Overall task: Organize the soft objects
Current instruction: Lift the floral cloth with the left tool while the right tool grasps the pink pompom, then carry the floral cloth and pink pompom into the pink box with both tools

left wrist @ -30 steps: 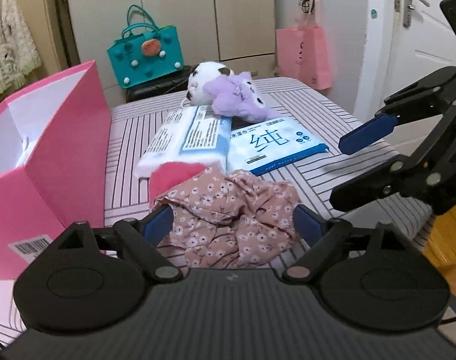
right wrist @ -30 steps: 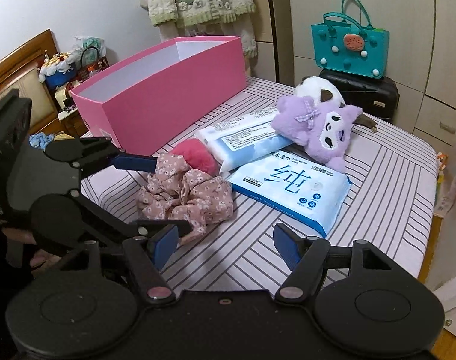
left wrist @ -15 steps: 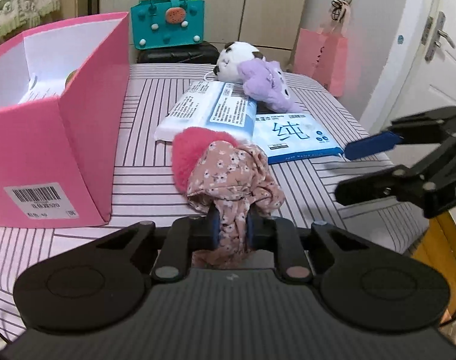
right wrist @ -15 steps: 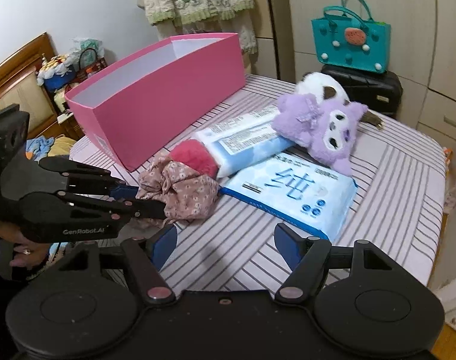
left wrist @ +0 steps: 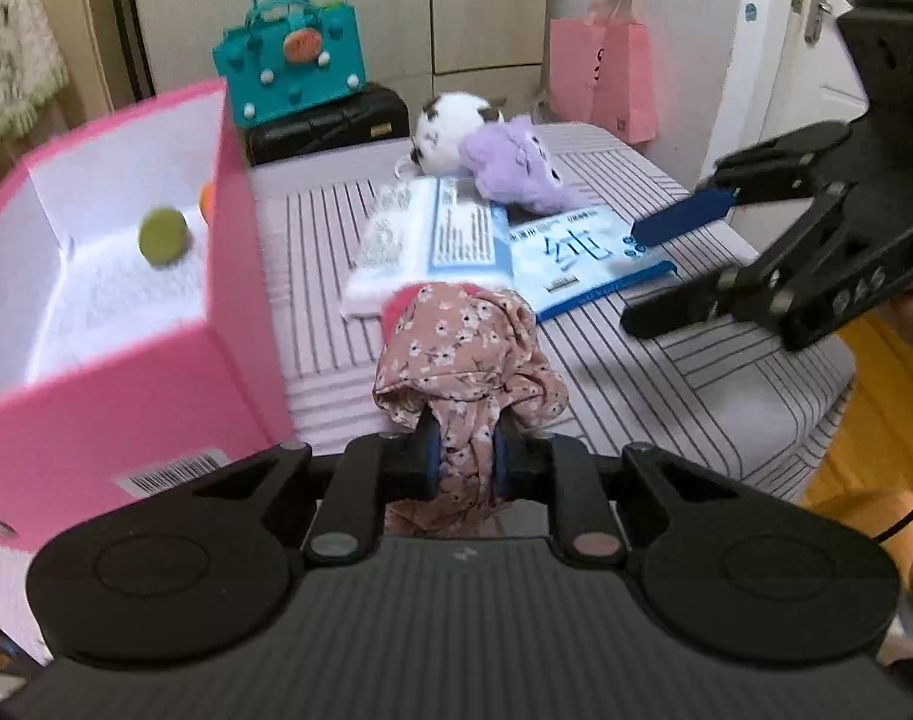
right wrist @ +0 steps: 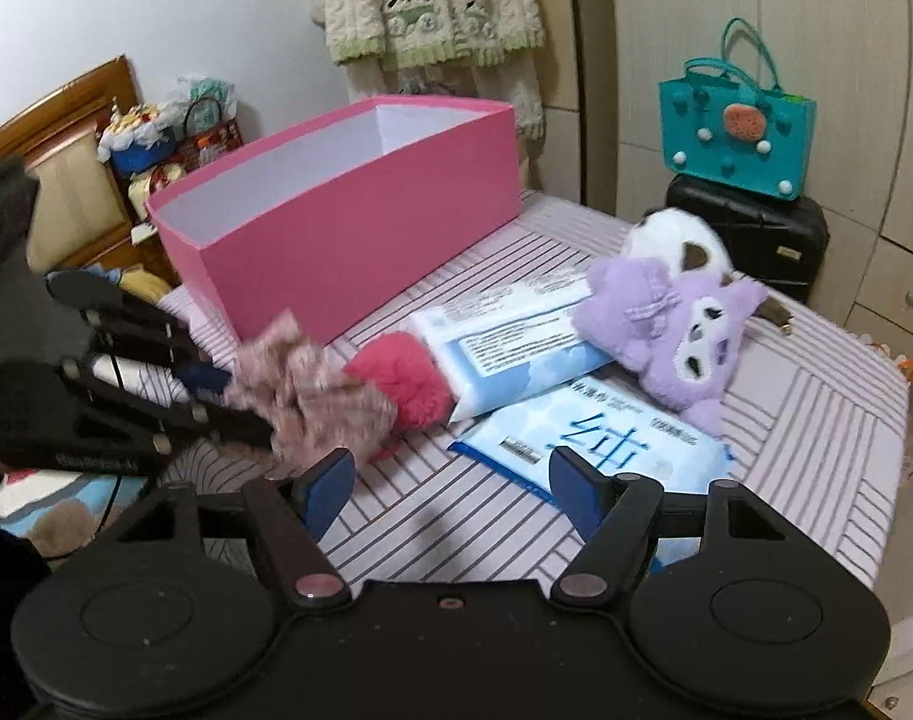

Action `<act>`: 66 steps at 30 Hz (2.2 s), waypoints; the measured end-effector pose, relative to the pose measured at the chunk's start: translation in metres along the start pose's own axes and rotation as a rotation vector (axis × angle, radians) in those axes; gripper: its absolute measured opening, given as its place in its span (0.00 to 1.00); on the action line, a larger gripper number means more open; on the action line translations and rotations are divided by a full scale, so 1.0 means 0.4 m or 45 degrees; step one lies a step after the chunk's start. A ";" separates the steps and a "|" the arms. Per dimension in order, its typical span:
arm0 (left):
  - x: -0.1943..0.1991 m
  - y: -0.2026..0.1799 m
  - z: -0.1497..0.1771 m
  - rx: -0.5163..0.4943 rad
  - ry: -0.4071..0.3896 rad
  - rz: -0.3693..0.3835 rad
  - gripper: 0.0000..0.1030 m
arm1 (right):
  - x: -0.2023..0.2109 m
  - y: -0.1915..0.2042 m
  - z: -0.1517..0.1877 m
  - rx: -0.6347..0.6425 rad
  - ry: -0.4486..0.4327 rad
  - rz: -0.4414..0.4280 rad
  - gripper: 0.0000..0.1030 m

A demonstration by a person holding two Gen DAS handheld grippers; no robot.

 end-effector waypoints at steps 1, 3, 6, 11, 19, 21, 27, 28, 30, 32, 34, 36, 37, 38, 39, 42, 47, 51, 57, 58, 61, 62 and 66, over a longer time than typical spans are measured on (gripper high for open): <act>0.008 0.004 -0.005 -0.005 -0.001 0.004 0.15 | -0.009 0.007 0.001 0.016 0.008 -0.004 0.74; 0.026 0.014 -0.019 -0.010 -0.001 0.019 0.15 | -0.026 0.026 0.002 0.063 0.010 -0.012 0.73; 0.051 0.023 -0.036 -0.026 -0.028 0.013 0.15 | -0.056 0.054 0.001 0.111 0.008 -0.041 0.72; 0.080 0.063 -0.082 0.032 0.028 0.098 0.15 | -0.099 0.096 -0.024 0.229 -0.011 -0.012 0.70; 0.095 0.094 -0.122 0.022 0.081 0.128 0.15 | -0.156 0.126 -0.086 0.380 0.028 0.025 0.70; 0.086 0.101 -0.127 0.026 0.125 0.150 0.15 | -0.175 0.125 -0.089 0.393 0.057 0.037 0.70; 0.078 0.116 -0.133 0.015 0.162 0.169 0.15 | -0.220 0.146 -0.082 0.419 0.046 0.070 0.69; 0.079 0.120 -0.135 0.017 0.161 0.172 0.15 | -0.223 0.153 -0.083 0.424 0.038 0.072 0.69; 0.085 0.126 -0.139 0.015 0.152 0.182 0.15 | -0.224 0.150 -0.085 0.375 0.033 0.089 0.57; 0.090 0.131 -0.142 0.009 0.142 0.180 0.15 | -0.223 0.136 -0.087 0.276 0.046 0.106 0.53; 0.098 0.134 -0.142 0.003 0.139 0.182 0.15 | -0.216 0.132 -0.090 0.221 0.056 0.120 0.48; 0.107 0.136 -0.145 -0.007 0.137 0.188 0.15 | -0.198 0.137 -0.093 0.207 0.051 0.146 0.47; 0.111 0.138 -0.145 -0.010 0.134 0.186 0.15 | -0.186 0.140 -0.094 0.193 0.043 0.156 0.46; 0.117 0.140 -0.146 -0.017 0.129 0.180 0.15 | -0.179 0.141 -0.096 0.176 0.045 0.157 0.46; 0.121 0.142 -0.147 -0.019 0.126 0.176 0.15 | -0.169 0.143 -0.097 0.154 0.048 0.153 0.46; 0.139 0.151 -0.149 -0.022 0.128 0.182 0.15 | -0.141 0.150 -0.104 0.100 0.056 0.145 0.46; 0.174 0.166 -0.149 -0.021 0.103 0.173 0.15 | -0.107 0.171 -0.137 0.042 0.067 0.125 0.46; 0.200 0.179 -0.152 -0.009 0.095 0.168 0.15 | -0.070 0.166 -0.174 -0.069 0.058 0.074 0.46; 0.250 0.220 -0.169 0.001 0.041 0.112 0.16 | -0.013 0.157 -0.240 -0.134 0.018 0.045 0.46; 0.257 0.229 -0.174 0.007 0.034 0.102 0.16 | -0.007 0.156 -0.252 -0.130 0.011 0.049 0.46; 0.274 0.257 -0.190 0.018 0.015 0.077 0.16 | 0.003 0.159 -0.293 -0.098 -0.004 0.064 0.47; 0.280 0.266 -0.196 0.020 0.008 0.069 0.16 | 0.006 0.160 -0.307 -0.090 -0.007 0.063 0.47; 0.294 0.305 -0.213 0.024 -0.020 0.022 0.16 | 0.004 0.167 -0.365 -0.049 -0.021 0.045 0.47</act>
Point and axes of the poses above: each gripper's, at about its wrist camera, not at the fingertips, and x roughly against the way its jaws point, y to its left, z to its underside, the point moved 1 cm from there along -x, roughly the way its jaws point, and after that the axes turned 11 degrees about x, right-handed, at the moved point
